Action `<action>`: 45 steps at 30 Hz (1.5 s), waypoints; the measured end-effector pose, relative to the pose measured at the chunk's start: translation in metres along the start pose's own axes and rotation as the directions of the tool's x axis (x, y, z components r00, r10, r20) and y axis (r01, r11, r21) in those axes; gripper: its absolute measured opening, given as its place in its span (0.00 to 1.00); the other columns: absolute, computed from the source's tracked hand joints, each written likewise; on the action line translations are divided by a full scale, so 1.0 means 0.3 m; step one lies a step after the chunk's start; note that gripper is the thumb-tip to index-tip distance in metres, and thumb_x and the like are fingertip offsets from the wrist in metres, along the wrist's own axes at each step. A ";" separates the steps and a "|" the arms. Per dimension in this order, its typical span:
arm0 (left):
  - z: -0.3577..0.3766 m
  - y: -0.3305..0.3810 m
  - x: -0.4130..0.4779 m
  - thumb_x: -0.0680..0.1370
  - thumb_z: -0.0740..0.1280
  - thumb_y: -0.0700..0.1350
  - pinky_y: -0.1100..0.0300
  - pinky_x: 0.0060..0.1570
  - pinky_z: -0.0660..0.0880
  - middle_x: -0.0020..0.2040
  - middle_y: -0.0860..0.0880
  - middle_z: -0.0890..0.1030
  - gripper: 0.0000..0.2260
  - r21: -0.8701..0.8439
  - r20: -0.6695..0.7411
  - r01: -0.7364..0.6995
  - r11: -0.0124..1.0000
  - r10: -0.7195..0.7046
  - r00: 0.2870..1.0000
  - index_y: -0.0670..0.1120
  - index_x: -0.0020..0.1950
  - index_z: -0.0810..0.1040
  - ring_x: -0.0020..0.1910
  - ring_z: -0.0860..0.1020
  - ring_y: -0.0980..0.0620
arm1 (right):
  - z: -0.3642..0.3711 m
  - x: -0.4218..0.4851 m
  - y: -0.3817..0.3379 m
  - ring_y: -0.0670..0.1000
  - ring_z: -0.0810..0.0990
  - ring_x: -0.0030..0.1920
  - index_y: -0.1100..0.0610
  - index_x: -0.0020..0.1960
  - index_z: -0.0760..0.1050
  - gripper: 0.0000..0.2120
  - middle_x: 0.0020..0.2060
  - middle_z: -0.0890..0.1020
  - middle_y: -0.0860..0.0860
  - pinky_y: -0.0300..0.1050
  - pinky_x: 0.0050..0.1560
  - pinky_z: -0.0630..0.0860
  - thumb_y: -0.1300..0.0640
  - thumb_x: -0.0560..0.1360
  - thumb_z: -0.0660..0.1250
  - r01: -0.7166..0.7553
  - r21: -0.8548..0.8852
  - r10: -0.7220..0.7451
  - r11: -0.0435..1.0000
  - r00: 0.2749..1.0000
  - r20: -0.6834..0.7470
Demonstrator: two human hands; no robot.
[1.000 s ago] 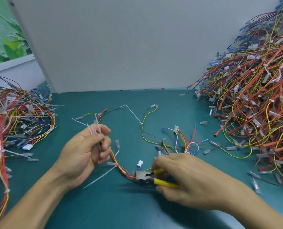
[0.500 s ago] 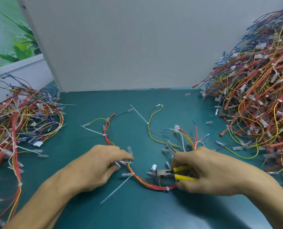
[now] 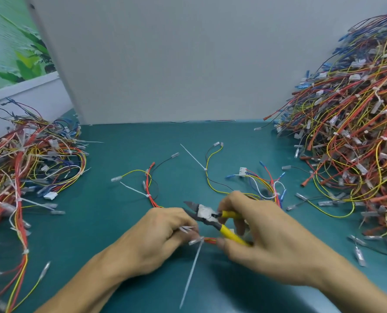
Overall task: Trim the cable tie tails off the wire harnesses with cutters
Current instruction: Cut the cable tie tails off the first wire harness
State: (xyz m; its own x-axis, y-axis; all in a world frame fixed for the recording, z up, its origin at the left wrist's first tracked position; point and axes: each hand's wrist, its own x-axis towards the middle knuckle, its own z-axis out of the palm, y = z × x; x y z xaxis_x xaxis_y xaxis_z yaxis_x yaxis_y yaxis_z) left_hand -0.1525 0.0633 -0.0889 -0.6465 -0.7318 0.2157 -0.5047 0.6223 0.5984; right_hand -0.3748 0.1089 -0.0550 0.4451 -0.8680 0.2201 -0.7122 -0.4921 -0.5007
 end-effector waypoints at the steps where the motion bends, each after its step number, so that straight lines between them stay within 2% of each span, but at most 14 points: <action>1: 0.005 0.018 0.004 0.79 0.66 0.44 0.72 0.46 0.69 0.42 0.67 0.78 0.08 -0.081 0.007 -0.017 0.997 0.017 1.000 0.55 0.46 0.81 0.45 0.77 0.67 | 0.023 0.000 -0.011 0.39 0.72 0.39 0.45 0.50 0.67 0.14 0.38 0.74 0.31 0.35 0.39 0.70 0.43 0.70 0.67 -0.009 0.006 0.009 1.000 1.000 -0.013; 3: 0.011 0.037 0.007 0.78 0.66 0.40 0.73 0.48 0.70 0.44 0.66 0.80 0.12 -0.200 -0.018 -0.038 0.979 0.035 0.999 0.59 0.46 0.81 0.46 0.77 0.67 | 0.057 0.003 -0.016 0.37 0.71 0.37 0.44 0.48 0.65 0.14 0.38 0.72 0.25 0.34 0.35 0.66 0.49 0.69 0.69 -0.030 -0.002 0.030 1.000 0.999 -0.024; 6: 0.012 0.036 -0.005 0.74 0.70 0.46 0.58 0.47 0.77 0.42 0.57 0.82 0.04 -0.273 -0.102 0.015 0.962 -0.044 0.994 0.54 0.46 0.82 0.40 0.79 0.56 | 0.071 0.015 0.009 0.43 0.70 0.31 0.46 0.42 0.65 0.14 0.31 0.75 0.38 0.35 0.32 0.65 0.58 0.66 0.70 -0.106 0.141 0.122 0.984 0.986 -0.110; 10: 0.012 0.049 -0.012 0.68 0.76 0.46 0.80 0.41 0.63 0.39 0.69 0.73 0.13 0.076 -0.273 -0.143 0.987 0.159 0.949 0.45 0.51 0.82 0.36 0.70 0.72 | 0.063 0.029 0.021 0.49 0.71 0.32 0.49 0.43 0.68 0.13 0.33 0.78 0.54 0.45 0.35 0.70 0.57 0.66 0.72 -0.196 0.445 0.246 0.874 0.967 -0.058; 13: 0.027 0.045 -0.012 0.71 0.74 0.51 0.69 0.39 0.66 0.37 0.58 0.72 0.13 0.238 -0.330 -0.248 0.939 0.318 0.889 0.44 0.50 0.83 0.36 0.65 0.65 | 0.065 0.033 0.029 0.48 0.71 0.32 0.52 0.42 0.70 0.13 0.34 0.79 0.56 0.44 0.36 0.70 0.62 0.67 0.73 -0.236 0.525 0.273 0.817 0.962 0.009; 17: 0.037 0.032 -0.001 0.76 0.69 0.46 0.55 0.36 0.67 0.30 0.48 0.67 0.08 0.434 -0.301 -0.343 0.833 0.493 0.817 0.43 0.44 0.85 0.30 0.65 0.49 | 0.072 0.035 0.037 0.48 0.71 0.32 0.55 0.44 0.71 0.12 0.32 0.79 0.54 0.40 0.35 0.69 0.64 0.69 0.73 -0.271 0.577 0.259 0.771 0.960 0.106; 20: 0.041 0.031 0.006 0.76 0.67 0.41 0.56 0.38 0.67 0.30 0.47 0.67 0.07 0.463 -0.239 -0.381 0.800 0.527 0.816 0.42 0.43 0.85 0.30 0.65 0.48 | 0.070 0.032 0.034 0.48 0.71 0.31 0.53 0.43 0.74 0.09 0.31 0.78 0.48 0.38 0.32 0.69 0.57 0.68 0.74 -0.308 0.602 0.240 0.737 0.951 0.193; 22: 0.047 0.022 0.001 0.77 0.65 0.41 0.60 0.40 0.68 0.32 0.48 0.69 0.08 0.382 -0.187 -0.371 0.846 0.464 0.866 0.42 0.43 0.83 0.32 0.67 0.48 | 0.060 0.031 0.032 0.48 0.73 0.33 0.53 0.45 0.76 0.10 0.34 0.79 0.52 0.42 0.34 0.71 0.52 0.68 0.73 -0.331 0.618 0.250 0.713 0.944 0.218; 26: 0.051 0.004 -0.002 0.75 0.68 0.45 0.70 0.39 0.68 0.35 0.56 0.77 0.05 -0.005 -0.050 -0.116 0.993 0.115 0.992 0.47 0.41 0.82 0.36 0.74 0.61 | 0.006 0.026 0.045 0.46 0.71 0.37 0.51 0.52 0.78 0.13 0.37 0.75 0.58 0.48 0.42 0.71 0.46 0.72 0.70 -0.251 0.443 0.235 0.861 0.968 0.092; 30: 0.026 -0.004 0.026 0.73 0.68 0.48 0.64 0.38 0.71 0.34 0.56 0.80 0.04 -0.333 0.004 0.157 0.930 -0.165 0.986 0.53 0.39 0.82 0.35 0.75 0.60 | -0.068 0.001 0.037 0.45 0.73 0.38 0.52 0.47 0.75 0.16 0.35 0.74 0.47 0.41 0.43 0.71 0.40 0.76 0.62 -0.105 0.002 0.104 0.995 0.995 0.005; 33: 0.009 -0.001 0.034 0.76 0.68 0.45 0.73 0.37 0.67 0.33 0.58 0.79 0.06 -0.459 0.085 0.185 0.869 -0.165 0.983 0.50 0.40 0.82 0.33 0.73 0.64 | -0.099 -0.029 0.009 0.46 0.73 0.40 0.50 0.48 0.75 0.19 0.36 0.74 0.43 0.44 0.43 0.72 0.36 0.74 0.57 -0.067 -0.258 0.075 0.964 0.997 0.021; 36: 0.007 -0.004 0.038 0.76 0.66 0.47 0.70 0.35 0.65 0.32 0.56 0.76 0.08 -0.495 0.101 0.202 0.845 -0.175 0.979 0.49 0.40 0.82 0.32 0.69 0.59 | -0.102 -0.042 -0.022 0.49 0.73 0.42 0.50 0.47 0.71 0.20 0.39 0.75 0.44 0.45 0.44 0.74 0.35 0.71 0.56 -0.089 -0.474 0.115 0.876 0.993 0.027; 40: 0.013 -0.010 0.040 0.75 0.66 0.51 0.66 0.32 0.62 0.31 0.53 0.70 0.06 -0.501 0.097 0.230 0.835 -0.210 0.973 0.51 0.40 0.78 0.31 0.63 0.55 | -0.088 -0.041 -0.042 0.50 0.74 0.47 0.50 0.48 0.68 0.18 0.44 0.72 0.46 0.47 0.44 0.73 0.35 0.73 0.54 -0.095 -0.566 0.174 0.819 0.981 0.087; 45: 0.016 -0.007 0.038 0.75 0.66 0.50 0.66 0.31 0.61 0.29 0.56 0.70 0.06 -0.468 0.085 0.213 0.858 -0.196 0.977 0.51 0.39 0.78 0.30 0.63 0.56 | -0.084 -0.037 -0.047 0.50 0.66 0.43 0.48 0.49 0.69 0.18 0.42 0.69 0.46 0.46 0.43 0.71 0.35 0.73 0.53 -0.099 -0.612 0.200 0.785 0.975 0.100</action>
State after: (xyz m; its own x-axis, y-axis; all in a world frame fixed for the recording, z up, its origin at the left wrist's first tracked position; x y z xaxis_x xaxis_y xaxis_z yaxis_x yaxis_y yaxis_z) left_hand -0.1616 0.0551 -0.0915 -0.5813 -0.8133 0.0274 -0.3030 0.2476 0.9203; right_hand -0.3832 0.1238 -0.0292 0.3454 -0.9379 0.0309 -0.9350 -0.3411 0.0976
